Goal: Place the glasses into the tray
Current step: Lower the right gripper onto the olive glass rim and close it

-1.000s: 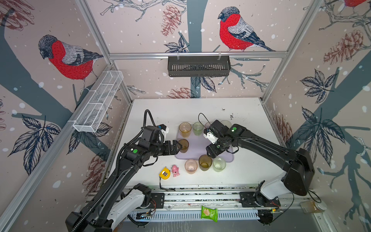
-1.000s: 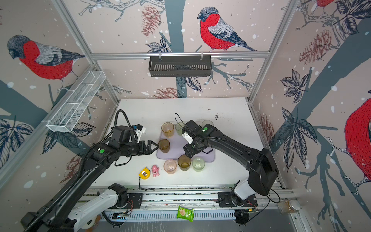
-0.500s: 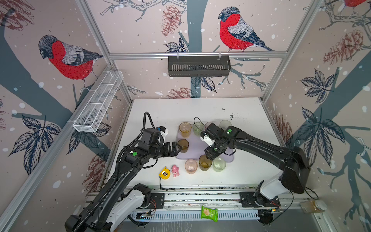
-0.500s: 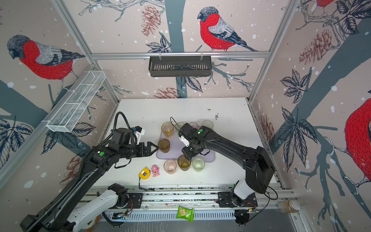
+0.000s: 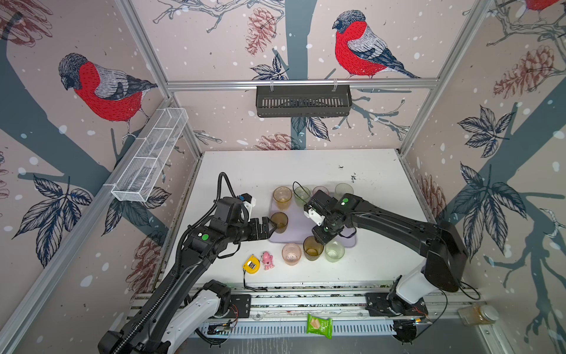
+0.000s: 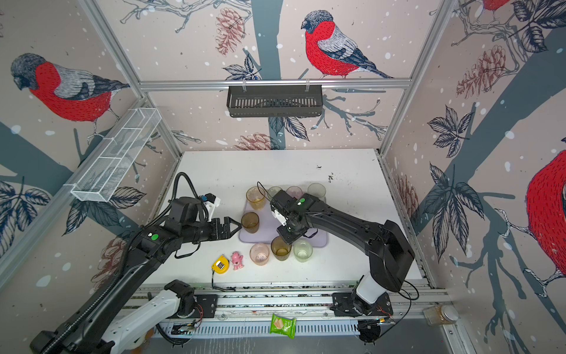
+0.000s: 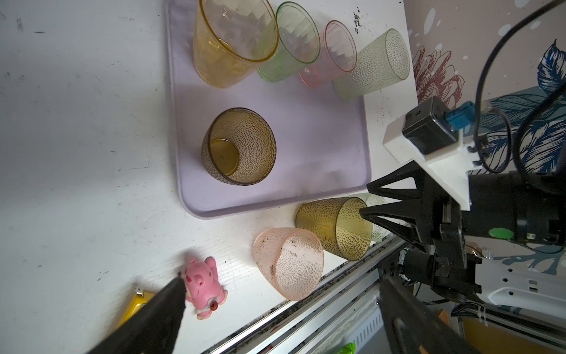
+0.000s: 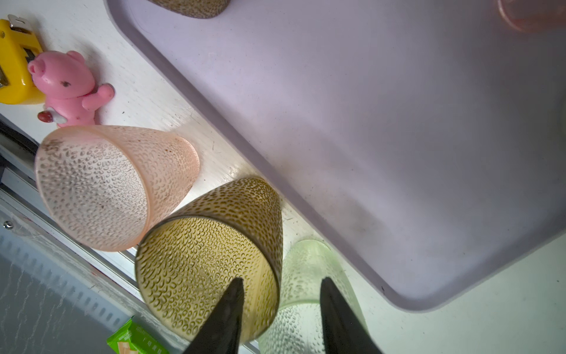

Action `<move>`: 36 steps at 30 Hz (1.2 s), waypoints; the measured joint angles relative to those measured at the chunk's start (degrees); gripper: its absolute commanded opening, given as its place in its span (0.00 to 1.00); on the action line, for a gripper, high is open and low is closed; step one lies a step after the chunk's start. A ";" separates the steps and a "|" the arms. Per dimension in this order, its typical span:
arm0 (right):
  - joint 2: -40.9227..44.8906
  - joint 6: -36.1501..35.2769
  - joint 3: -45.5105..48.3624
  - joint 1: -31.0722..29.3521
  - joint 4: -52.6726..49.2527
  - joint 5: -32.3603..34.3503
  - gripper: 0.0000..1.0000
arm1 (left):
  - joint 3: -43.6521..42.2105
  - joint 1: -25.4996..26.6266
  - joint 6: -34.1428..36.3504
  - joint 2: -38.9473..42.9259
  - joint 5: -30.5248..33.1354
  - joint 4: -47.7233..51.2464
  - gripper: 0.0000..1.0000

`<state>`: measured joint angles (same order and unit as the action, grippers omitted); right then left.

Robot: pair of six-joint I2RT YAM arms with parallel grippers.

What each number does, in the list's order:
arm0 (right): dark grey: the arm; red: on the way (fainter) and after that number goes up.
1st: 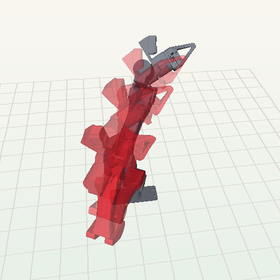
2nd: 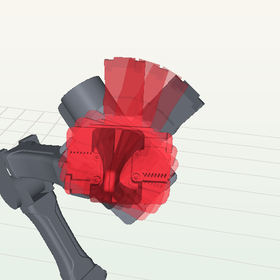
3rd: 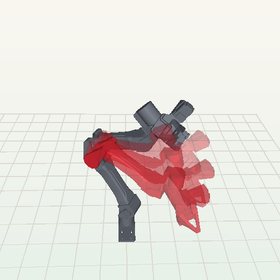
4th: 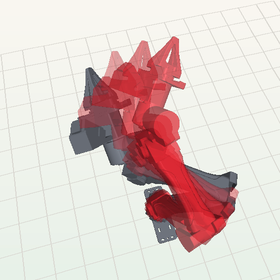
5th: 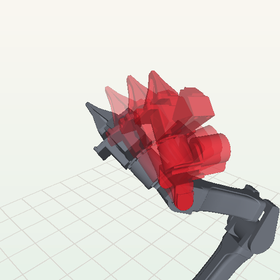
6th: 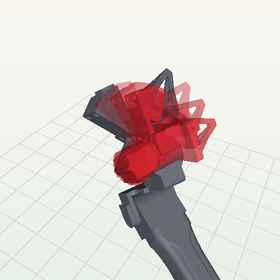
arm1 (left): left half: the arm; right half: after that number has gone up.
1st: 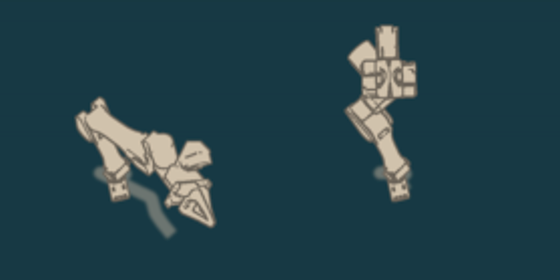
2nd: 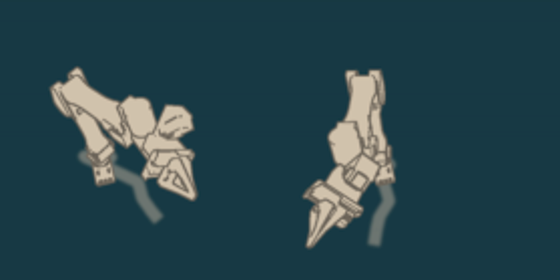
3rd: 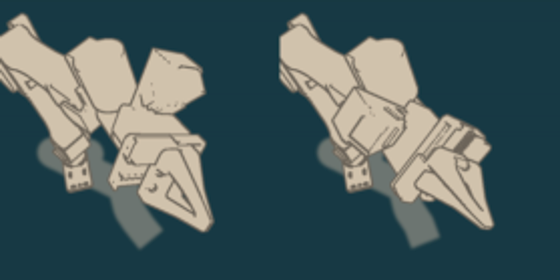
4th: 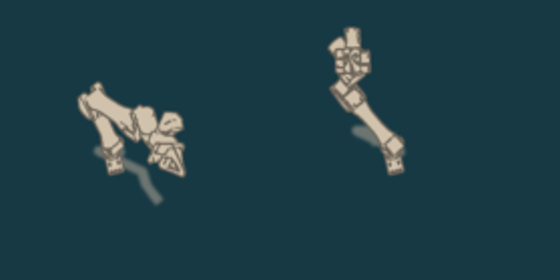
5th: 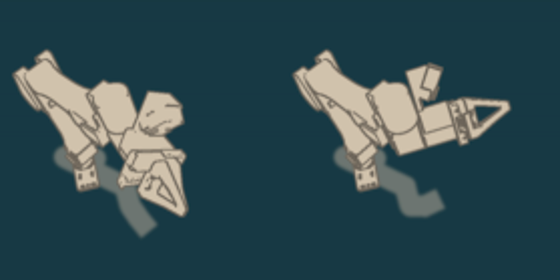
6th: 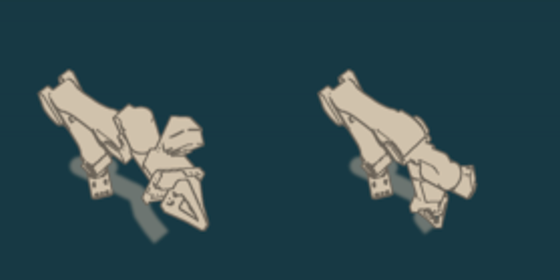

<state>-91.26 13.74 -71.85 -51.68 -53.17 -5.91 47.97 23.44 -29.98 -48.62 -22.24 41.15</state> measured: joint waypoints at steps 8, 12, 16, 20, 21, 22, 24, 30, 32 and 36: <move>-1.01 -0.20 0.13 -0.07 0.81 0.28 0.37 | -0.02 0.00 -0.02 -0.22 0.04 -0.09 0.98; -1.29 -0.26 0.13 -0.26 0.92 0.44 0.36 | -0.07 0.00 -0.13 -0.20 0.04 -0.11 0.98; -1.40 -0.44 0.13 -0.28 0.98 0.68 0.30 | -0.17 0.00 -0.20 -0.17 0.09 -0.11 0.98; -1.49 -0.50 0.44 -0.37 1.09 0.68 0.25 | -0.66 0.00 -0.20 -0.15 0.24 -0.15 0.98; -1.53 -0.55 0.50 -0.39 1.09 0.68 0.24 | -0.74 0.00 -0.20 -0.15 0.26 -0.15 0.98; -1.62 -0.61 0.52 -0.42 1.05 0.70 0.23 | -0.83 0.00 -0.22 -0.15 0.26 -0.15 0.98; -1.70 -0.61 0.59 -0.46 1.07 0.90 0.22 | -1.01 0.00 -0.24 -0.15 0.24 -0.17 0.98; -1.92 -0.61 0.66 -0.68 1.18 0.94 0.17 | -1.05 0.00 -0.20 -0.61 0.24 -0.70 0.98; -2.03 -0.61 0.68 -0.72 1.20 1.07 0.16 | -1.05 0.00 -0.17 -0.70 0.24 -0.90 0.98; -2.14 -0.61 0.68 -0.76 1.22 1.09 0.14 | -1.05 0.00 -0.13 -0.85 0.24 -1.09 0.98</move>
<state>-93.41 13.13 -71.18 -52.45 -51.94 -4.82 46.92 23.44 -30.11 -49.47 -22.00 40.05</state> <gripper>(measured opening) 0.145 0.978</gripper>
